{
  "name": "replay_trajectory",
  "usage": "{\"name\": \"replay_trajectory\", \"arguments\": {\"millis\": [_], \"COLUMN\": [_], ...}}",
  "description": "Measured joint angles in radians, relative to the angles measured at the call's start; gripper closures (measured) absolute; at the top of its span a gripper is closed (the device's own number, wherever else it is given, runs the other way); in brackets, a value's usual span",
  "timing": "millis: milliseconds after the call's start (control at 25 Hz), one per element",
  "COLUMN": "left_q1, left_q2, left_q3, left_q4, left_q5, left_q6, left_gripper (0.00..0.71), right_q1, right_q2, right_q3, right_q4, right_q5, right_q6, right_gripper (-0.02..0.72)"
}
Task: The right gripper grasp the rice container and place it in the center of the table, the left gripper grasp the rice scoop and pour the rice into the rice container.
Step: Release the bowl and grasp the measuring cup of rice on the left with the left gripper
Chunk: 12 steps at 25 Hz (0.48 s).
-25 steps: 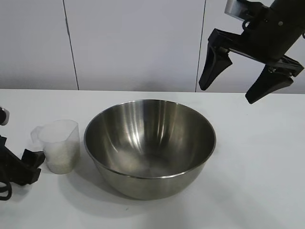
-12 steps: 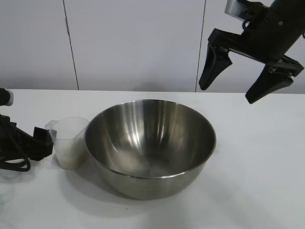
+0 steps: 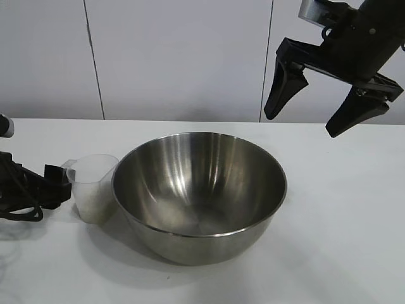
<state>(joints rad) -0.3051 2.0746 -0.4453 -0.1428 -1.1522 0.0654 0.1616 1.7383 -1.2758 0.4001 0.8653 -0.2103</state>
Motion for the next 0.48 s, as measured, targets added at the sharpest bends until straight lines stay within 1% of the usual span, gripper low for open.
{"name": "replay_trajectory", "arguments": {"millis": [80,120,160,280,320,400,480], "left_q1": [0.0,0.0,0.0,0.0,0.0,0.0,0.0], "left_q2": [0.0,0.0,0.0,0.0,0.0,0.0,0.0], "left_q3": [0.0,0.0,0.0,-0.002,-0.004,-0.009,-0.013], "left_q4": [0.0,0.001,0.001,0.003,0.003,0.003,0.003], "left_q5": [0.0,0.0,0.0,0.0,0.001,0.001,0.001], "left_q6": [-0.003,-0.004,-0.004,-0.005,-0.005,-0.007,-0.007], "left_gripper": [0.111,0.133,0.166,0.352,0.395,0.453,0.474], "right_q1": [0.0,0.0,0.0,0.0,0.0,0.0,0.0], "right_q2": [0.0,0.0,0.0,0.0,0.0,0.0,0.0], "right_q3": [0.0,0.0,0.0,0.0,0.0,0.0,0.0], "right_q4": [0.0,0.0,0.0,0.0,0.0,0.0,0.0], "right_q5": [0.0,0.0,0.0,0.0,0.0,0.0,0.0], "right_q6": [0.001,0.001,0.001,0.001,0.001,0.001,0.001], "right_gripper": [0.01,0.01,0.01,0.01,0.01,0.01,0.01]}}
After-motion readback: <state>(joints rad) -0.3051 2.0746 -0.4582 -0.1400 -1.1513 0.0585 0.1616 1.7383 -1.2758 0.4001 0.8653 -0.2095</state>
